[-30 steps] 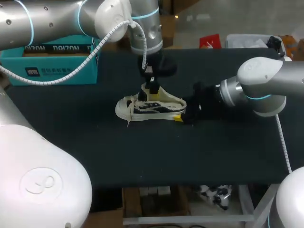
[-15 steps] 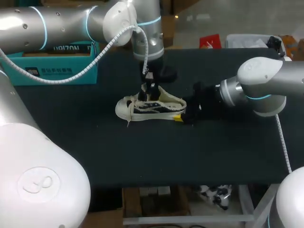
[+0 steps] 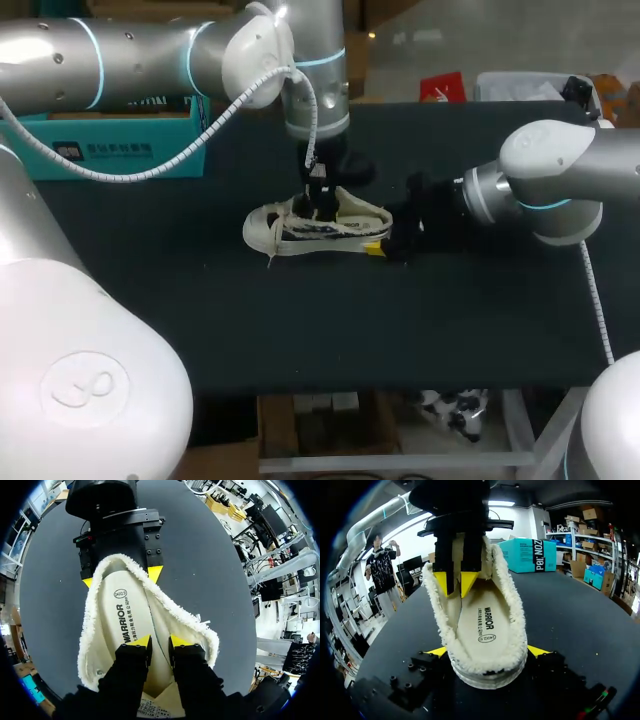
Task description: Open the shoe tongue, take the insole out of the shoe, put the insole back into the shoe, and pack the shoe into the shoebox
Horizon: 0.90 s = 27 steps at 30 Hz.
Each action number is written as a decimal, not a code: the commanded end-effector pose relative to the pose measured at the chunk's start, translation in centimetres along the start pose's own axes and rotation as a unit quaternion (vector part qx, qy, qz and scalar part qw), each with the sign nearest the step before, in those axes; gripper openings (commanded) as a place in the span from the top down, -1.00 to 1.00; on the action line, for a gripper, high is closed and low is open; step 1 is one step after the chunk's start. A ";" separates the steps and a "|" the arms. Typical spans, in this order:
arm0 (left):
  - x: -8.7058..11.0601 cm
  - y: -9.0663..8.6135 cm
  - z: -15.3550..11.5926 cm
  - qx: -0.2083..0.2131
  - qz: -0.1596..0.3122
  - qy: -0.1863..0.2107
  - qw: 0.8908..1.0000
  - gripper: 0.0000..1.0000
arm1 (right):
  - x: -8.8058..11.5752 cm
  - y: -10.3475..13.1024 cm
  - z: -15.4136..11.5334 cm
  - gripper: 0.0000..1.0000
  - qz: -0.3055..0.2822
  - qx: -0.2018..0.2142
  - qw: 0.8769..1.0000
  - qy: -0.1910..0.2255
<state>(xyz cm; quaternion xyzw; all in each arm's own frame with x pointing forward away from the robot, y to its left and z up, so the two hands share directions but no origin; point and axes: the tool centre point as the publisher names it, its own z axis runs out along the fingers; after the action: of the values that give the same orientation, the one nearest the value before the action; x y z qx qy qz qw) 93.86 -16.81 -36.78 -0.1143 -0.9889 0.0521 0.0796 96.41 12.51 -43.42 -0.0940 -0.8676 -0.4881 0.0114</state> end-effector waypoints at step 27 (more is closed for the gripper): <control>0.3 0.5 1.6 -0.006 -0.027 -0.010 1.000 1.00 | -0.4 -1.0 0.5 1.00 0.001 -0.001 1.000 0.001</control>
<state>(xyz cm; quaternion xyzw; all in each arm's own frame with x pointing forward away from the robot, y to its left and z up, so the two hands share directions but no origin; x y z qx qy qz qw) 93.61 -15.97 -37.48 -0.0891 -0.9921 0.0496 0.0724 96.41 12.51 -43.42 -0.0941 -0.8676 -0.4882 0.0114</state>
